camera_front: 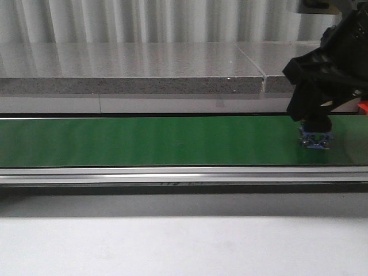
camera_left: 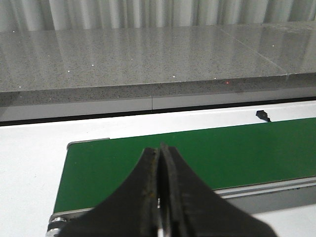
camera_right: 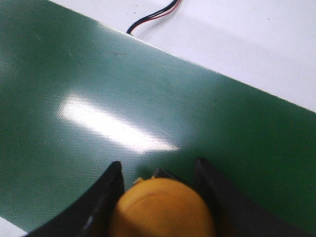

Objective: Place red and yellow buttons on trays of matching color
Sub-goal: 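Carry the yellow button to the yellow tray and release it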

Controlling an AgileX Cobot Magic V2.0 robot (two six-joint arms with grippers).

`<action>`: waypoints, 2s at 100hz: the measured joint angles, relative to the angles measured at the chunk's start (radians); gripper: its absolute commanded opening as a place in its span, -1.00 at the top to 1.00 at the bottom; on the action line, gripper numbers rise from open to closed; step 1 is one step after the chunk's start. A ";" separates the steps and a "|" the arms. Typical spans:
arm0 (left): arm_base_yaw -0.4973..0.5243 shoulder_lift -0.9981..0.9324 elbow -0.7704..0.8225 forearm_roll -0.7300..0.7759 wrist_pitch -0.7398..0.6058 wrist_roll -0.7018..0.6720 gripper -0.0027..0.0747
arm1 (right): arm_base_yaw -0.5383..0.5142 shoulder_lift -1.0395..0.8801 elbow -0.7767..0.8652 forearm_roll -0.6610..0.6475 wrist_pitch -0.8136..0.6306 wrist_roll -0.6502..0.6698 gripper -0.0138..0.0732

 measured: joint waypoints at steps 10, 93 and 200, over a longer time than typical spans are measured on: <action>0.000 0.000 0.000 0.000 0.000 0.000 0.99 | -0.037 -0.021 0.000 0.004 0.031 0.014 0.33; 0.000 0.000 0.000 0.000 0.000 0.000 0.99 | -0.938 -0.234 0.000 0.004 -0.115 0.340 0.33; 0.000 0.000 0.000 0.000 0.000 0.000 0.99 | -1.096 -0.133 0.306 0.006 -0.221 0.352 0.33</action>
